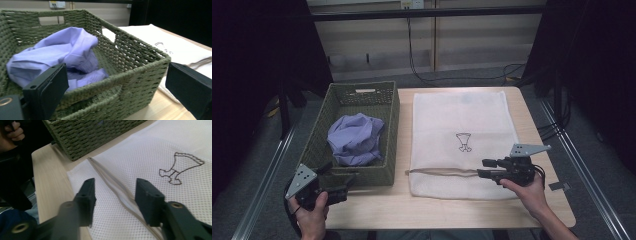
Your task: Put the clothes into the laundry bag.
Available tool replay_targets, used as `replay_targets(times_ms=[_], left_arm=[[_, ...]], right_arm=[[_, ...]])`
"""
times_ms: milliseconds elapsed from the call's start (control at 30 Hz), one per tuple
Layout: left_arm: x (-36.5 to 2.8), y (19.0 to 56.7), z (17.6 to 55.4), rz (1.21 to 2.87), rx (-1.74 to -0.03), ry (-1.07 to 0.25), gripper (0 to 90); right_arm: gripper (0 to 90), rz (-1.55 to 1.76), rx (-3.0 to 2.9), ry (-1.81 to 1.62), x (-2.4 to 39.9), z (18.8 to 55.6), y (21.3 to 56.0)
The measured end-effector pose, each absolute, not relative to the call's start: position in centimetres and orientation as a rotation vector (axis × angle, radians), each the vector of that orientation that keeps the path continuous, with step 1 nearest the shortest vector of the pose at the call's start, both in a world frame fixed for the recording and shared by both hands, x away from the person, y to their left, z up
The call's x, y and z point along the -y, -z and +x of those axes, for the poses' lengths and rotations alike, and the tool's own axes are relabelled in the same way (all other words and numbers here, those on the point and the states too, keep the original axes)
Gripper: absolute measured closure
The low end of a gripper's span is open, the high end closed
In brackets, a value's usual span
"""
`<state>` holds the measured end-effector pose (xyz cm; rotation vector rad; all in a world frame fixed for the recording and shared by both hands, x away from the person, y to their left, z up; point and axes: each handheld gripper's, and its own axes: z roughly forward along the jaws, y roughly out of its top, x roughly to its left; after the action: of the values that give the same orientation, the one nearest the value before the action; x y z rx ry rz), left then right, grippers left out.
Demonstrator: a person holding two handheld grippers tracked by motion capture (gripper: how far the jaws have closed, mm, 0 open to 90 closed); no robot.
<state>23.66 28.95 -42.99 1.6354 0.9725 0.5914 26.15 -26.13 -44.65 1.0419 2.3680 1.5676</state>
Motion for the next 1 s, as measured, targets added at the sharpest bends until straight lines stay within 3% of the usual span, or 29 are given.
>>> replay_targets(times_ms=[467,833,1000], left_arm=[[-28.6,42.8,23.7,1.641,-0.926,-0.567,4.7],[-28.6,42.8,23.7,1.654,-0.921,-0.574,4.7],[-28.4,42.8,23.6,1.663,-0.908,-0.576,4.7]], right_arm=[[67.3,0.956,-2.509,-1.483,22.2,29.6,43.9],[60.4,0.995,-2.569,-1.417,21.2,32.7,46.4],[63.6,0.976,-2.610,-1.359,20.9,32.8,47.1]])
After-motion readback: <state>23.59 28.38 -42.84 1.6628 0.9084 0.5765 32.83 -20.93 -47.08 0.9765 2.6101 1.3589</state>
